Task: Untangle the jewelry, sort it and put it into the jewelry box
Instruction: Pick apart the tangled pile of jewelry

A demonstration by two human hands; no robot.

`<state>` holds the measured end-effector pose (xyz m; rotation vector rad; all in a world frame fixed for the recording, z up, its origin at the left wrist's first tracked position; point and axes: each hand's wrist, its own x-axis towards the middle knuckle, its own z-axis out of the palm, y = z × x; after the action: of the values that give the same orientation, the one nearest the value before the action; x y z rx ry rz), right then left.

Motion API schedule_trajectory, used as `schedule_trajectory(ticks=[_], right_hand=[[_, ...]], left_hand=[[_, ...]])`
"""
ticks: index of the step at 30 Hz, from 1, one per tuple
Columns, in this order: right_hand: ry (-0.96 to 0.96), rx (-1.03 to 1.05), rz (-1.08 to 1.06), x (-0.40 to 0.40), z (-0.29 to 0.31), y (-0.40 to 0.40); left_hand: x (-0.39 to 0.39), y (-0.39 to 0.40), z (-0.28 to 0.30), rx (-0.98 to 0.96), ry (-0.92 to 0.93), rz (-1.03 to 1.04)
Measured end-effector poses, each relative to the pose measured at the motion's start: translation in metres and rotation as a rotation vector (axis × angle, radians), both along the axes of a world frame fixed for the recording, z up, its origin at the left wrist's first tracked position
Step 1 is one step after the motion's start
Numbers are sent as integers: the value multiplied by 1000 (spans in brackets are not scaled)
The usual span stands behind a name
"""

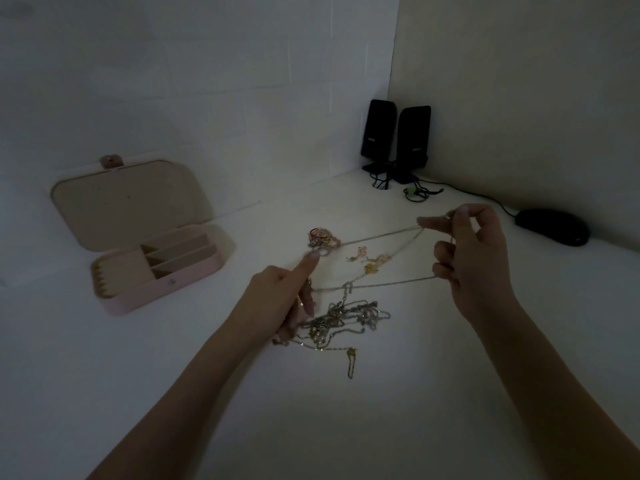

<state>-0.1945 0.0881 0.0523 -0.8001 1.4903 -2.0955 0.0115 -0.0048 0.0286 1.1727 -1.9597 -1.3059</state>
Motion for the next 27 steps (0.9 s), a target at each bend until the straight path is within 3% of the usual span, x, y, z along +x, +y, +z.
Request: schedule_trajectory(ticks=[8, 13, 17, 22, 27], right_hand=[[-4, 76, -191, -15, -4, 0], [-12, 113, -203, -20, -8, -2], [-21, 125, -187, -20, -9, -3], [0, 209, -164, -21, -12, -3], [99, 279, -233, -25, -18, -6]], left_hand=[[8, -12, 3, 107, 71, -120], [12, -15, 6, 133, 46, -184], [11, -14, 4, 104, 59, -115], [8, -13, -1, -7, 62, 16], [8, -15, -10, -394, -134, 70]])
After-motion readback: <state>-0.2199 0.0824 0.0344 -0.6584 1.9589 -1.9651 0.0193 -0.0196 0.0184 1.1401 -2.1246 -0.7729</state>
